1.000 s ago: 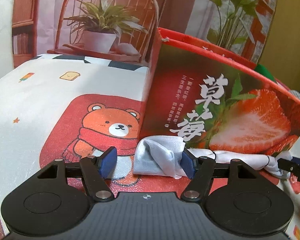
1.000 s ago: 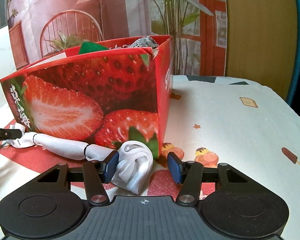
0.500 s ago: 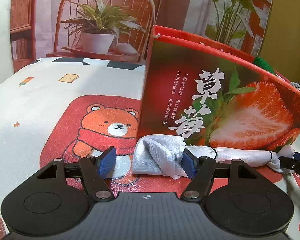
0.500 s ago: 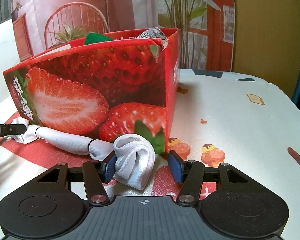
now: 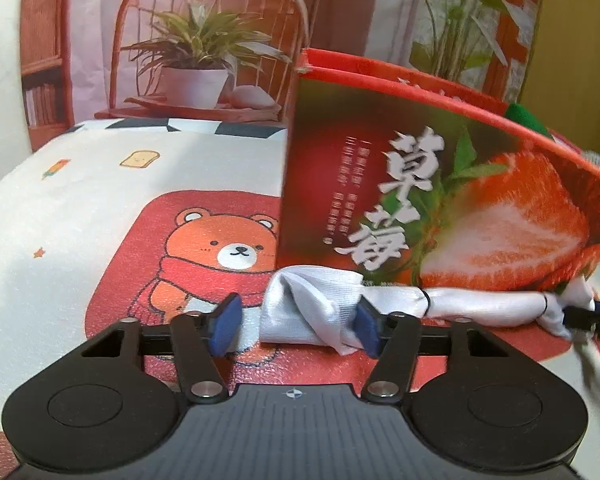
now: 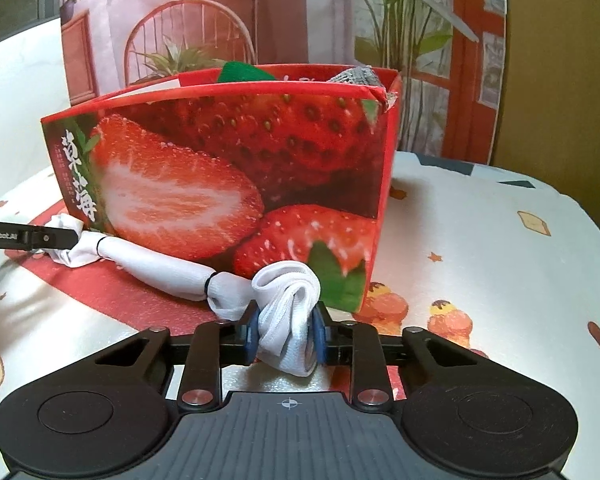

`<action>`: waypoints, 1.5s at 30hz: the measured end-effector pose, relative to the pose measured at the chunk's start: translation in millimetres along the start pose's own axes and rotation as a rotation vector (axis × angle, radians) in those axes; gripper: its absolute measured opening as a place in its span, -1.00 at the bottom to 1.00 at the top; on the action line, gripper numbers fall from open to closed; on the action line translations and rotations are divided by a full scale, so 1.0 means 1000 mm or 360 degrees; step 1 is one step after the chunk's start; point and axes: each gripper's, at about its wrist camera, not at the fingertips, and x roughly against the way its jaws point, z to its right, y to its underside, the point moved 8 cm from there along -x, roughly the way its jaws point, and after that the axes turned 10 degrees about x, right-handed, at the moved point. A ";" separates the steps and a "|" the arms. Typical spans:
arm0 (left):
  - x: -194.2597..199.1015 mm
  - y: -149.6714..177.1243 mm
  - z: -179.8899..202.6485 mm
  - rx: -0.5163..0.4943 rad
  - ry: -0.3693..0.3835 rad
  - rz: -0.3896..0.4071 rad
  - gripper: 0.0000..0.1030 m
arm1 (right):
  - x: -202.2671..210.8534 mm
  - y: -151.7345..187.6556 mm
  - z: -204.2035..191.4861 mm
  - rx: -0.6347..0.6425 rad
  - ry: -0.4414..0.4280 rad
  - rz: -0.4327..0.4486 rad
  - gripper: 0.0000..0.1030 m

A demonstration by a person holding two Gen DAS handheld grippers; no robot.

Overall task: Organize soft objects
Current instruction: 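Close the right gripper on one knotted end of the white cloth while the left gripper grips the other end, then lift the white knotted cloth and carry it over the red box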

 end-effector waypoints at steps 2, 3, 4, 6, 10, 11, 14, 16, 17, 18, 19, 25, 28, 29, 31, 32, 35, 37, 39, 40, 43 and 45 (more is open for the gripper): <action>0.003 0.002 0.008 -0.0089 -0.0014 -0.0006 -0.08 | 0.001 0.000 -0.001 0.0016 0.0008 0.0008 -0.61; 0.005 0.003 0.010 -0.0112 -0.0026 -0.0007 -0.11 | 0.002 0.000 -0.002 0.0029 0.0014 0.0012 -0.61; 0.007 0.004 0.010 -0.0114 -0.0026 -0.0015 -0.17 | 0.002 0.000 -0.004 0.0042 0.0022 0.0016 -0.63; 0.011 0.005 0.007 -0.0094 -0.0016 -0.0032 -0.35 | 0.004 0.000 -0.007 0.0072 0.0031 0.0026 -0.65; 0.025 0.004 0.001 -0.0059 0.0020 -0.0024 -0.69 | 0.006 -0.002 -0.014 0.0148 0.0035 0.0043 -0.67; 0.029 0.003 0.000 -0.0057 0.0026 -0.0013 -0.73 | 0.006 -0.002 -0.017 0.0176 0.0037 0.0046 -0.68; 0.044 -0.004 -0.003 -0.0041 0.0069 0.0035 -0.76 | 0.012 -0.005 -0.027 0.0264 0.0045 0.0076 -0.71; 0.060 -0.012 -0.003 -0.0047 0.0094 0.0103 -0.76 | 0.020 -0.009 -0.030 0.0277 0.0043 0.0112 -0.73; 0.067 -0.017 -0.003 -0.0049 0.0105 0.0137 -0.76 | 0.027 -0.013 -0.031 0.0272 0.0040 0.0149 -0.73; 0.075 -0.024 -0.003 -0.0050 0.0119 0.0179 -0.76 | 0.033 -0.017 -0.031 0.0261 0.0033 0.0181 -0.74; 0.084 -0.030 -0.002 -0.0051 0.0132 0.0220 -0.76 | 0.040 -0.023 -0.032 0.0258 0.0026 0.0214 -0.74; 0.121 -0.072 0.012 -0.0079 0.0211 0.0417 -0.76 | 0.092 -0.074 -0.026 0.0290 0.0021 0.0487 -0.74; 0.121 -0.088 0.028 -0.0136 0.0227 0.0419 -0.76 | 0.104 -0.101 -0.012 0.0246 0.0038 0.0536 -0.74; 0.117 -0.092 0.032 -0.0168 0.0216 0.0404 -0.76 | 0.104 -0.110 -0.006 0.0220 0.0045 0.0533 -0.74; 0.104 -0.098 0.038 -0.0228 0.0204 0.0369 -0.76 | 0.101 -0.122 0.004 0.0172 0.0042 0.0505 -0.74; 0.096 -0.099 0.041 -0.0249 0.0202 0.0339 -0.76 | 0.096 -0.125 0.008 0.0152 0.0036 0.0471 -0.74; 0.073 -0.106 0.041 -0.0236 0.0194 0.0261 -0.76 | 0.079 -0.130 0.016 0.0125 0.0046 0.0358 -0.74; 0.065 -0.110 0.042 -0.0231 0.0204 0.0215 -0.76 | 0.067 -0.129 0.016 0.0130 0.0054 0.0303 -0.74; 0.051 -0.113 0.047 -0.0245 0.0214 0.0132 -0.76 | 0.056 -0.129 0.016 0.0130 0.0057 0.0239 -0.74; 0.042 -0.113 0.049 -0.0248 0.0213 0.0086 -0.76 | 0.051 -0.128 0.016 0.0123 0.0057 0.0210 -0.74; 0.022 -0.111 0.049 -0.0219 0.0188 -0.0020 -0.76 | 0.036 -0.128 0.023 0.0085 0.0063 0.0129 -0.74; 0.011 -0.111 0.051 -0.0214 0.0176 -0.0048 -0.76 | 0.028 -0.128 0.027 0.0079 0.0075 0.0101 -0.74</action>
